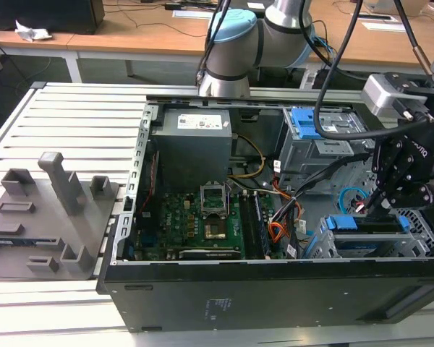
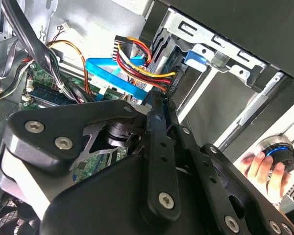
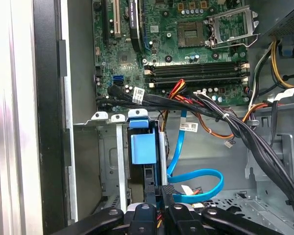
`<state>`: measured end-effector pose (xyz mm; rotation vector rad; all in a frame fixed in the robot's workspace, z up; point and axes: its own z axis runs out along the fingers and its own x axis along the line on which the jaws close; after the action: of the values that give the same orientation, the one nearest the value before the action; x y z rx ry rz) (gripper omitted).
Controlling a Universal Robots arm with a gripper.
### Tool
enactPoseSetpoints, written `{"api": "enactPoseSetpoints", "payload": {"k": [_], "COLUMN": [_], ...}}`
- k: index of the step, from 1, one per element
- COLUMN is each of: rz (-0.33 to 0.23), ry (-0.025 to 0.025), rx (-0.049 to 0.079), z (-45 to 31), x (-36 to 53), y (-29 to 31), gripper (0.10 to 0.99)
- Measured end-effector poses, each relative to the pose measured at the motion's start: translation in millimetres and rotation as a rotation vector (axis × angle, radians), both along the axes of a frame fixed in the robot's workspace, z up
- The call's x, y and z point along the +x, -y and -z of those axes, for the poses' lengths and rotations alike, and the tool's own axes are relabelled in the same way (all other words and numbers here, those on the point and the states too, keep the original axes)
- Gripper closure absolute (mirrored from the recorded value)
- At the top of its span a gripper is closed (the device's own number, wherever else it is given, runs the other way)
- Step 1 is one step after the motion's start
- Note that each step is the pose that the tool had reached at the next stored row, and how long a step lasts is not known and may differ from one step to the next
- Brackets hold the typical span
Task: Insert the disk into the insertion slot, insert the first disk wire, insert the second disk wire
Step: 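Insert the second disk wire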
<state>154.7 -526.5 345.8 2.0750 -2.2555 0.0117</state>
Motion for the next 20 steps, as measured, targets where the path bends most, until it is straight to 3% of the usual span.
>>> {"api": "enactPoseSetpoints", "payload": {"k": [20], "rz": [0.000], "ry": [0.0003], "rx": [0.000], "z": [10.6], "x": [-2.1], "y": [3.6], "gripper": [0.925]}}
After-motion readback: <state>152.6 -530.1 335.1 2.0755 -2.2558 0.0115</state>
